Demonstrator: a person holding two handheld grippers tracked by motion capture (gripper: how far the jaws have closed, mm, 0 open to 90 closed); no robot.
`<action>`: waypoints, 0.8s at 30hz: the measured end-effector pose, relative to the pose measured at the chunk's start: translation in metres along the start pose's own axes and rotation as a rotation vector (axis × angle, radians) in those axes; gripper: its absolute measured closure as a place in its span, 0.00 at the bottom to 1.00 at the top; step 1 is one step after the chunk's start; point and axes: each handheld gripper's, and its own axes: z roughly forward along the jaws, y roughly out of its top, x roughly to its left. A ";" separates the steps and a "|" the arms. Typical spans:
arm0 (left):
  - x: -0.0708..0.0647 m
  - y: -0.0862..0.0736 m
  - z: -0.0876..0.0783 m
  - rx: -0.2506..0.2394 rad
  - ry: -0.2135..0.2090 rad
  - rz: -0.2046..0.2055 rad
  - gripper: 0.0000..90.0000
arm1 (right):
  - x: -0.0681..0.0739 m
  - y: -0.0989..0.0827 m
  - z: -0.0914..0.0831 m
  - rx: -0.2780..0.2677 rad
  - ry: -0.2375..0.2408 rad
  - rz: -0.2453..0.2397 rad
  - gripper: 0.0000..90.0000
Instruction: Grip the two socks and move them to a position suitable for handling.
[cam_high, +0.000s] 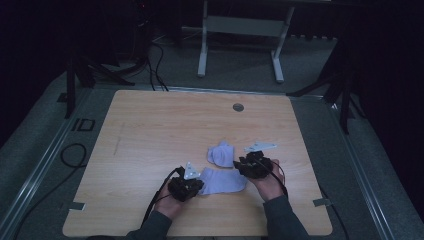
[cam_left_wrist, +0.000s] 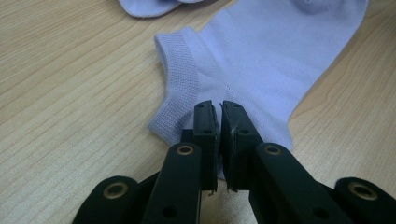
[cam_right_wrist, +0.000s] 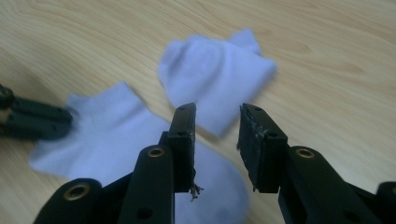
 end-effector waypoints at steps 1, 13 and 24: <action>0.000 0.000 0.000 0.000 -0.002 0.000 0.93 | 0.002 0.004 0.004 0.003 0.007 -0.003 0.74; 0.000 0.000 0.000 -0.007 -0.012 -0.008 0.89 | 0.020 0.041 0.046 0.059 0.034 -0.059 0.68; 0.001 -0.001 0.001 -0.011 -0.009 -0.006 0.89 | 0.027 0.061 0.065 0.099 0.030 -0.062 0.67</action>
